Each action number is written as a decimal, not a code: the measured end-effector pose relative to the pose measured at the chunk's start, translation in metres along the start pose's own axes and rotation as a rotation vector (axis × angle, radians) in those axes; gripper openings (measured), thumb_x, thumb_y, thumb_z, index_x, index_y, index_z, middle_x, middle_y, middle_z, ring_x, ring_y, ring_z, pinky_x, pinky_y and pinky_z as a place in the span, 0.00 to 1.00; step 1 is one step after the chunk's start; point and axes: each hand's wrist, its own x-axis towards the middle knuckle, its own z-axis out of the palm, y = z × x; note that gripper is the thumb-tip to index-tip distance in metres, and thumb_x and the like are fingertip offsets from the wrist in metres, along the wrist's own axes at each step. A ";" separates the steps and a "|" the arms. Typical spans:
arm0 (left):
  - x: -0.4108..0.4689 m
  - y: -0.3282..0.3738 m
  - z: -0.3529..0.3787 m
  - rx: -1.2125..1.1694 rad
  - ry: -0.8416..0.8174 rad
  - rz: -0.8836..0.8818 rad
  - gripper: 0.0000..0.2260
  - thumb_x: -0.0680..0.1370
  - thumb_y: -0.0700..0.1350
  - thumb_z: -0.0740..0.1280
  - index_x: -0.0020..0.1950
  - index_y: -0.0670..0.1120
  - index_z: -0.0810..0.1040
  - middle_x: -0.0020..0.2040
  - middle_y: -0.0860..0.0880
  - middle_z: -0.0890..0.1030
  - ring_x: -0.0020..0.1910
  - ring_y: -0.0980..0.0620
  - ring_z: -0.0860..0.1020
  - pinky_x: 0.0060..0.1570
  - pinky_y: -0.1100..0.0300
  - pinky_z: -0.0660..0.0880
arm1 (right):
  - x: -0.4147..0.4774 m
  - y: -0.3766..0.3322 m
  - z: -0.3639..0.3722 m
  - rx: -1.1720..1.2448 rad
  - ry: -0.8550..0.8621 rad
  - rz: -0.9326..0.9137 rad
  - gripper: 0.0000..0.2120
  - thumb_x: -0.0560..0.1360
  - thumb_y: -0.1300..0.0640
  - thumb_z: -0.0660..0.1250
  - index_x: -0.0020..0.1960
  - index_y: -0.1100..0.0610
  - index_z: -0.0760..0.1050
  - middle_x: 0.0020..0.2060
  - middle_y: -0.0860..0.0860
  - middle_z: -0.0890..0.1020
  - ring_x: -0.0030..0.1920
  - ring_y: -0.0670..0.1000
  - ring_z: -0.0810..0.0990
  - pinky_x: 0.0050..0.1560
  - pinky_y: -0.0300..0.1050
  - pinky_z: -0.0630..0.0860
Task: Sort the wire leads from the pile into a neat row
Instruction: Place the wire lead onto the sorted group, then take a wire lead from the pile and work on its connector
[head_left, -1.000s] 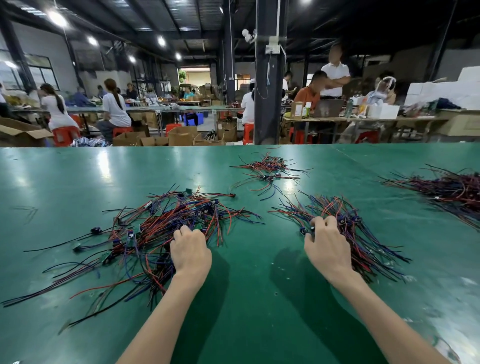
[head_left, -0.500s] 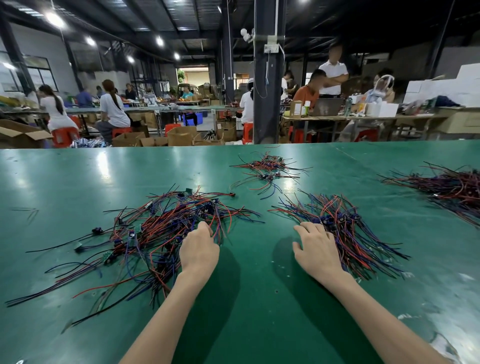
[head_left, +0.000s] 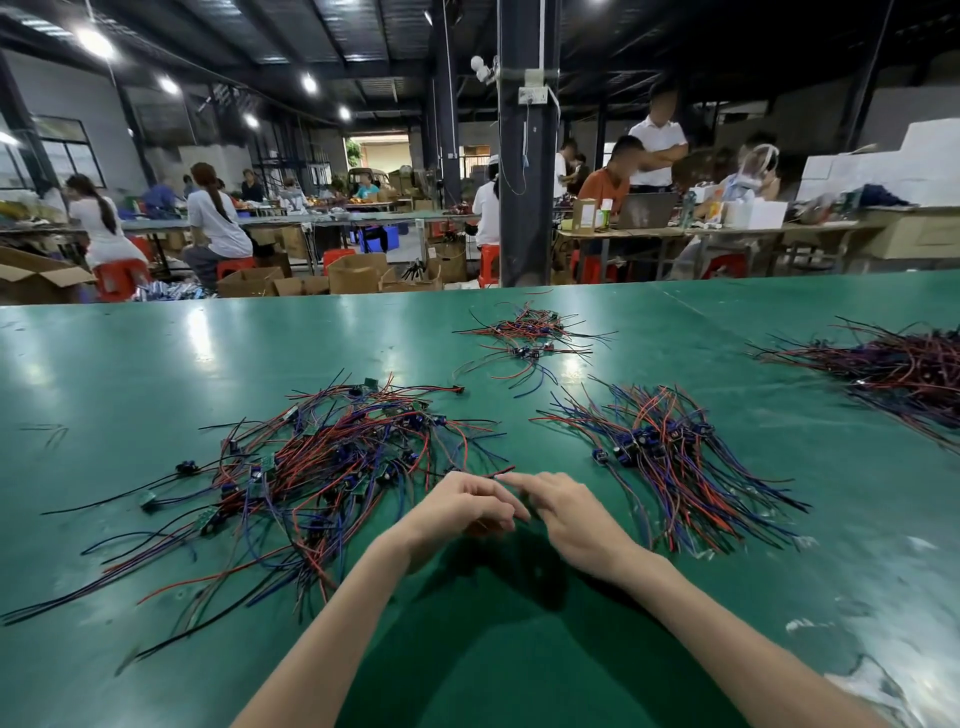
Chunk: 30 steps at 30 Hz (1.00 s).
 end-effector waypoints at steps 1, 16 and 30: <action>0.000 -0.001 0.000 -0.012 -0.030 0.009 0.10 0.75 0.32 0.63 0.41 0.41 0.82 0.29 0.49 0.78 0.30 0.57 0.74 0.32 0.68 0.69 | 0.000 -0.003 0.001 0.026 -0.027 -0.034 0.28 0.75 0.70 0.55 0.70 0.49 0.70 0.60 0.52 0.79 0.60 0.55 0.72 0.64 0.50 0.66; 0.010 -0.031 -0.032 1.018 0.407 -0.020 0.18 0.73 0.35 0.60 0.59 0.50 0.77 0.58 0.48 0.73 0.61 0.48 0.66 0.60 0.54 0.67 | -0.002 -0.021 0.002 -0.009 -0.057 -0.101 0.22 0.71 0.71 0.57 0.58 0.57 0.81 0.62 0.48 0.80 0.64 0.49 0.74 0.68 0.37 0.63; 0.016 -0.044 -0.037 1.123 0.583 -0.063 0.16 0.80 0.49 0.59 0.67 0.54 0.71 0.62 0.48 0.69 0.62 0.47 0.67 0.60 0.54 0.66 | -0.003 -0.023 -0.008 -0.183 0.085 0.133 0.15 0.74 0.45 0.67 0.41 0.57 0.80 0.40 0.53 0.82 0.44 0.54 0.78 0.41 0.42 0.70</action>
